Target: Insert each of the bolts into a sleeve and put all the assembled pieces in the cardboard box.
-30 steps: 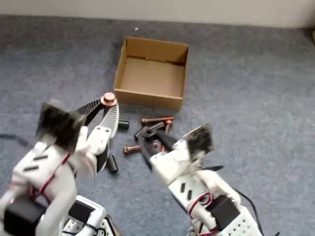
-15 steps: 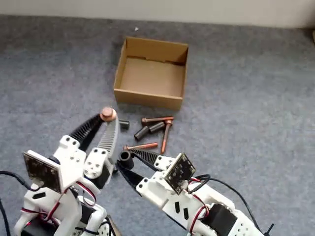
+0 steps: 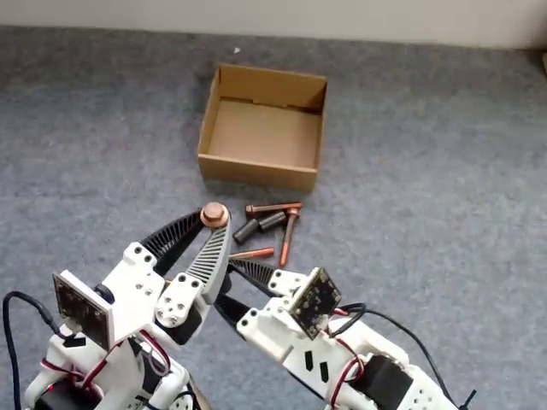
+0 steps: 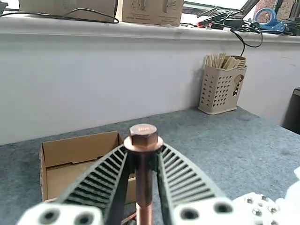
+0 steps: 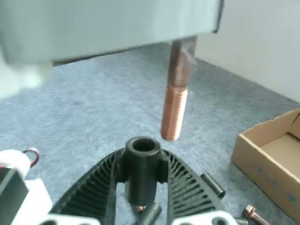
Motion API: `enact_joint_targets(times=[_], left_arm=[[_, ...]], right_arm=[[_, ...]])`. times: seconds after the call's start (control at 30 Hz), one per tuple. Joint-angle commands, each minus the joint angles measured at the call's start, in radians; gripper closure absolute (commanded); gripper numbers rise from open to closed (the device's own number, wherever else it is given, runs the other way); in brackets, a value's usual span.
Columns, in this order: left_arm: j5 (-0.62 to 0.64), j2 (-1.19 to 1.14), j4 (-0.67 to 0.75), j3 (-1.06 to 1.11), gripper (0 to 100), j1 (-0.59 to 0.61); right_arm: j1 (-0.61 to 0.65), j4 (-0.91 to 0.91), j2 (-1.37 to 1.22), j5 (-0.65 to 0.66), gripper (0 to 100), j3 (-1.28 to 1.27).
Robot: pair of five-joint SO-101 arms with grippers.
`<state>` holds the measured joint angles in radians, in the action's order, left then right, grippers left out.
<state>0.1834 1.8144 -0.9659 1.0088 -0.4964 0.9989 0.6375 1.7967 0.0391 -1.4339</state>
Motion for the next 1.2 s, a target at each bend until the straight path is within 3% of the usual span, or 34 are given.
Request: enact_joint_targets(times=[0.0,0.33,0.53,0.8,0.87,1.0,1.17], left_arm=[[0.009,0.007,-0.005,-0.008,100,-0.022],[0.009,0.008,-0.034,-0.035,100,-0.022],[0.002,0.007,-0.071,-0.015,100,-0.113],[-0.020,0.007,-0.077,-0.004,99,-0.087],[-0.055,0.007,-0.098,-0.001,94,-0.059],[-0.018,0.007,-0.163,0.019,73,-0.021],[-0.049,0.007,-0.169,0.018,73,0.013]], right_arm=[[-0.039,-0.039,0.016,-0.011,99.3,0.008],[-0.042,-0.039,0.013,-0.071,99.3,0.008],[-0.074,-0.062,0.016,-0.072,99.3,0.010],[-0.079,-0.062,0.016,-0.074,99.3,0.010],[-0.079,-0.062,0.016,-0.074,99.3,0.010],[-0.079,-0.061,0.016,-0.074,99.3,-0.005],[-0.079,-0.061,0.016,-0.072,99.3,-0.025]])
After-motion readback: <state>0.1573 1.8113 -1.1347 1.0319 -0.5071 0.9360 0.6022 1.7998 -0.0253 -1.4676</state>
